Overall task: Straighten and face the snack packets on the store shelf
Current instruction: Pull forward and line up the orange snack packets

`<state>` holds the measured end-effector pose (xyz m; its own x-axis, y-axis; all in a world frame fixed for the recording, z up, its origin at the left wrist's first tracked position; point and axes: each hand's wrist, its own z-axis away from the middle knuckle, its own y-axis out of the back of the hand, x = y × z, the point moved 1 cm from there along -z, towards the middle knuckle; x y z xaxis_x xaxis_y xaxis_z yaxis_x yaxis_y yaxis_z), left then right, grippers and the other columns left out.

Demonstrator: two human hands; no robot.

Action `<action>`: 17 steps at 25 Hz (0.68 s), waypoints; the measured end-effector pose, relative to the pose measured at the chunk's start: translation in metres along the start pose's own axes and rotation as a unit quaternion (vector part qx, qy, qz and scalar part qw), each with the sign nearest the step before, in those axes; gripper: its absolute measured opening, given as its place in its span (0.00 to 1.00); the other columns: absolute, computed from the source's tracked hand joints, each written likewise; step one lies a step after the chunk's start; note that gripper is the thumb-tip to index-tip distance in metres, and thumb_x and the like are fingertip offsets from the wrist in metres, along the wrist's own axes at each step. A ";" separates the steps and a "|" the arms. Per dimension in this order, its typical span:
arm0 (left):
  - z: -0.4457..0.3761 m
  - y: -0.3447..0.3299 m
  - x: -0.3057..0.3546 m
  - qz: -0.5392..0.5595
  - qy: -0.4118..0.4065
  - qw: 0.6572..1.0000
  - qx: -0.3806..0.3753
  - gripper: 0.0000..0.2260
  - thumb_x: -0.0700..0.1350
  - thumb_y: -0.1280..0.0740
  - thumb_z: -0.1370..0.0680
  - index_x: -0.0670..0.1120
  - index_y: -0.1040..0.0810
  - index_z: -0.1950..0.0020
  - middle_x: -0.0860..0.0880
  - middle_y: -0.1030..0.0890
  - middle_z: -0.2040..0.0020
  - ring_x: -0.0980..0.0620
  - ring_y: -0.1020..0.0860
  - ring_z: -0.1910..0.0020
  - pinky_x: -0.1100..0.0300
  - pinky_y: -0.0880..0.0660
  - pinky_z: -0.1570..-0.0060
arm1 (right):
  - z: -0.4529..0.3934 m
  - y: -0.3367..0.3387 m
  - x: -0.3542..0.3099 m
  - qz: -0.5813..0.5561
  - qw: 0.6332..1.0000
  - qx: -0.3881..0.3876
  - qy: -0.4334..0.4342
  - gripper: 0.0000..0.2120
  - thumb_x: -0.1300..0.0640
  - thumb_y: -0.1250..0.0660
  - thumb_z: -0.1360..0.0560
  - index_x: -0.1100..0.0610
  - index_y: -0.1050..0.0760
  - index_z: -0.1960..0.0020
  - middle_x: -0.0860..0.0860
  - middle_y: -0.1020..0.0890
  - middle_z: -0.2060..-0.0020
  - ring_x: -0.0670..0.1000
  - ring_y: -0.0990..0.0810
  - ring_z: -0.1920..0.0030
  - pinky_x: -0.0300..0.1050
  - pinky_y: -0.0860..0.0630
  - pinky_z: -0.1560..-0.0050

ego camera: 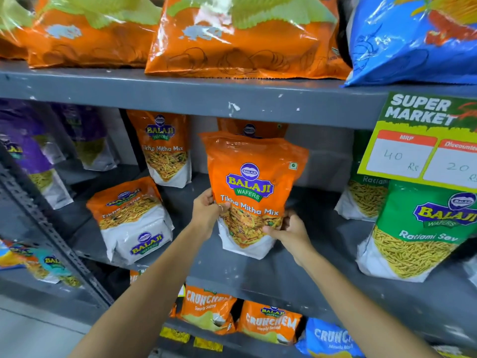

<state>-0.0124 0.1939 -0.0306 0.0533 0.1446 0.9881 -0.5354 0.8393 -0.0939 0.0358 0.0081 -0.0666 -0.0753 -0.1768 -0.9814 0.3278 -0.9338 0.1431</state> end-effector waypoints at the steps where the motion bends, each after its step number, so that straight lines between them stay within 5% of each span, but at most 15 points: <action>1: 0.001 0.000 0.000 0.002 -0.001 1.000 -0.003 0.15 0.31 0.34 0.27 0.41 0.25 0.42 0.41 0.20 0.45 0.45 0.22 0.46 0.42 0.26 0.39 | 0.002 0.000 0.000 0.016 1.000 0.001 0.001 0.21 0.63 0.26 0.35 0.53 0.31 0.47 0.52 0.22 0.47 0.53 0.23 0.44 0.52 0.25 0.43; 3: 0.003 0.001 0.003 0.000 -0.009 1.000 0.001 0.13 0.31 0.33 0.27 0.41 0.25 0.44 0.43 0.20 0.46 0.46 0.22 0.47 0.47 0.24 0.43 | 0.012 -0.004 -0.001 0.078 0.993 0.072 0.059 0.23 0.63 0.28 0.33 0.56 0.34 0.42 0.50 0.27 0.47 0.49 0.28 0.44 0.46 0.29 0.45; 6: 0.004 0.016 0.012 0.005 -0.041 0.998 0.037 0.13 0.29 0.35 0.28 0.40 0.24 0.46 0.44 0.20 0.50 0.48 0.22 0.51 0.60 0.23 0.54 | 0.033 -0.013 -0.003 0.121 0.934 0.229 0.247 0.18 0.58 0.33 0.32 0.59 0.34 0.44 0.53 0.27 0.51 0.43 0.31 0.50 0.40 0.31 0.50; 10: -0.009 0.069 0.025 -0.019 -0.052 0.987 0.149 0.13 0.28 0.41 0.27 0.37 0.23 0.48 0.49 0.22 0.62 0.50 0.22 0.59 0.59 0.25 0.55 | 0.043 -0.050 -0.019 0.134 0.915 0.173 0.337 0.10 0.48 0.42 0.29 0.52 0.36 0.52 0.49 0.28 0.58 0.42 0.28 0.58 0.29 0.32 0.61; 14: -0.015 0.131 0.032 -0.100 -0.071 0.970 0.210 0.12 0.28 0.40 0.29 0.43 0.23 0.57 0.43 0.20 0.61 0.47 0.23 0.60 0.58 0.26 0.59 | 0.036 -0.100 -0.034 0.157 0.922 0.105 0.338 0.10 0.55 0.39 0.29 0.60 0.29 0.52 0.49 0.25 0.60 0.49 0.26 0.60 0.32 0.34 0.62; 17: -0.016 0.172 0.023 -0.158 -0.063 0.957 0.237 0.13 0.30 0.39 0.31 0.47 0.24 0.62 0.43 0.20 0.61 0.45 0.21 0.58 0.55 0.24 0.57 | 0.023 -0.133 -0.041 0.151 0.936 0.044 0.316 0.06 0.61 0.37 0.29 0.57 0.29 0.52 0.50 0.24 0.60 0.52 0.24 0.60 0.32 0.31 0.62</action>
<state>-0.0899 0.3498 -0.0255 0.1897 -0.1652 0.9678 -0.8333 0.4942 0.2477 -0.0262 0.1328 -0.0424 0.5891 -0.2448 -0.7701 0.1624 -0.8977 0.4096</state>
